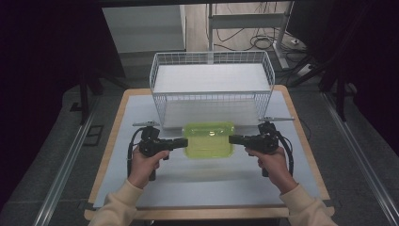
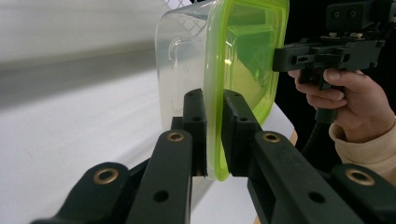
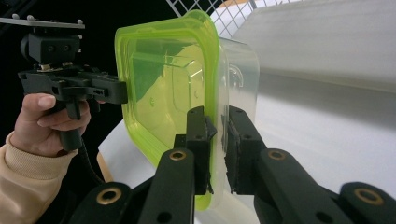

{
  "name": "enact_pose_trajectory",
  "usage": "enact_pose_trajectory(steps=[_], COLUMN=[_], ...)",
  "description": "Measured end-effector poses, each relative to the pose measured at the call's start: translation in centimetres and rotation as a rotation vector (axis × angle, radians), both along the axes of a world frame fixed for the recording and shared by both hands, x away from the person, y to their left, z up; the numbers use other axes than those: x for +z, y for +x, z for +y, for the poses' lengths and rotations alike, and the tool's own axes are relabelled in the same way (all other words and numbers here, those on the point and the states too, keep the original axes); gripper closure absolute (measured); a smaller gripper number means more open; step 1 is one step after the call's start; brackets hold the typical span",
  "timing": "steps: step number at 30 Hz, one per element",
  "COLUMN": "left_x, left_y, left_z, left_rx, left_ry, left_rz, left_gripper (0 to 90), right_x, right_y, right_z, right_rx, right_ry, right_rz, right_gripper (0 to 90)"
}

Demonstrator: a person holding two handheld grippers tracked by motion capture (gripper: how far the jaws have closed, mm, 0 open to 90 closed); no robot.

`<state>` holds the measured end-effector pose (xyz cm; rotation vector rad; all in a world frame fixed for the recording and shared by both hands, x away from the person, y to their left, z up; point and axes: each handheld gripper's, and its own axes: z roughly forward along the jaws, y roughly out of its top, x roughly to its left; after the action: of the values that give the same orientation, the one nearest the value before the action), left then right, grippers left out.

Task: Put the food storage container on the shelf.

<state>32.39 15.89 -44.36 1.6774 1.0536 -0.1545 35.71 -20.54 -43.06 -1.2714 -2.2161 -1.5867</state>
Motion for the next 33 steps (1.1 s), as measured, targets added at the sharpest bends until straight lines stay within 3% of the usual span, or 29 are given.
enact_pose_trajectory(steps=[33], left_x=[5.6], left_y=[2.2], left_z=[-0.1], left_rx=[-0.001], left_ry=[0.011], left_rz=[-0.077], left_gripper=[81.9], right_x=[5.6], right_y=[1.6], right_z=[0.0], right_rx=[-0.028], right_ry=[0.007], right_rz=[-0.089], right_gripper=[80.7])
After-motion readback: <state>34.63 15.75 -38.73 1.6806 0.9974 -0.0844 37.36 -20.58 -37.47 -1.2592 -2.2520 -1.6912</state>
